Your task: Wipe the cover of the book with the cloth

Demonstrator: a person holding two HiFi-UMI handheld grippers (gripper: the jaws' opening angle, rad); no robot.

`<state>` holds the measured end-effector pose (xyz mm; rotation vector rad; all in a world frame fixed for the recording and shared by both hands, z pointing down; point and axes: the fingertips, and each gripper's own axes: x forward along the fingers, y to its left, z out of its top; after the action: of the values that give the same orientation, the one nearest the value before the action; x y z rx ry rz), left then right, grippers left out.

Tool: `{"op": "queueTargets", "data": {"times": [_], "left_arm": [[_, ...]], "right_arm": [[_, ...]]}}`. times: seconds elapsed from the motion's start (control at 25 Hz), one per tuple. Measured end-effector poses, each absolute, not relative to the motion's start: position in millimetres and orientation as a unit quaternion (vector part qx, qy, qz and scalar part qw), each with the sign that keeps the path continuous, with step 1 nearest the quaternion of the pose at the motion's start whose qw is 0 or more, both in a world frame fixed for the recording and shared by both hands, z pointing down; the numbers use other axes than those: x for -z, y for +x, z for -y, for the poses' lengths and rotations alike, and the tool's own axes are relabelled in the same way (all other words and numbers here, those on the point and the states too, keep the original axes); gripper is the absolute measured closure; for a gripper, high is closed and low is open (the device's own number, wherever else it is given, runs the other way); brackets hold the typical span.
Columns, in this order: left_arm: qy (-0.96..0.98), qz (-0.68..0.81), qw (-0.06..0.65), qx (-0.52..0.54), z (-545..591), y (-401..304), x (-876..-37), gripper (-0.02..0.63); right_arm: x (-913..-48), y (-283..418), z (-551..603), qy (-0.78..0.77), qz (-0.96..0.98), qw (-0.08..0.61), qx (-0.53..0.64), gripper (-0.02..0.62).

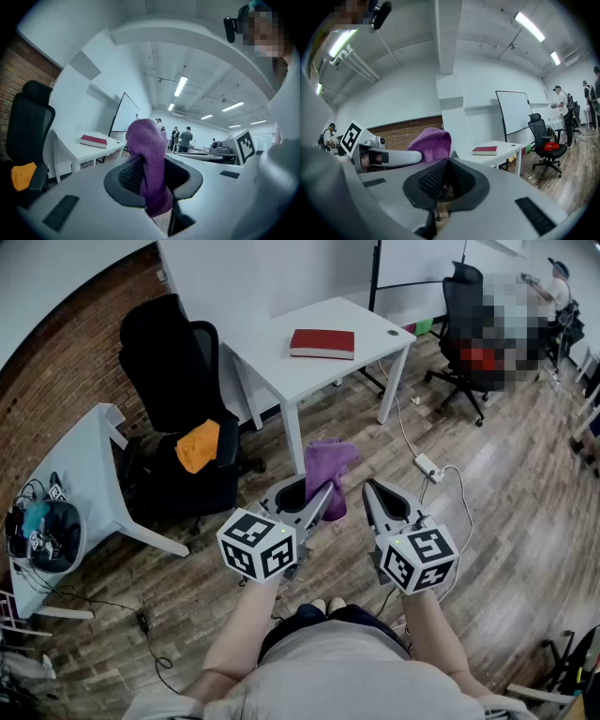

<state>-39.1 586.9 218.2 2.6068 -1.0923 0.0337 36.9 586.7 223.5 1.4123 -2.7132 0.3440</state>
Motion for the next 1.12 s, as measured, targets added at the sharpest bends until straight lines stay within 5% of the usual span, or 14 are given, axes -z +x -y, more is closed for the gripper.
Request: {"op": "queueTargets", "data": {"times": [1.12], "left_arm": [[0.906,0.392,0.162,-0.006,-580,1,-224,0.495]], "right_arm": [[-226,100,-569,0.47,0.875,0.019,-0.112,0.572]]}}
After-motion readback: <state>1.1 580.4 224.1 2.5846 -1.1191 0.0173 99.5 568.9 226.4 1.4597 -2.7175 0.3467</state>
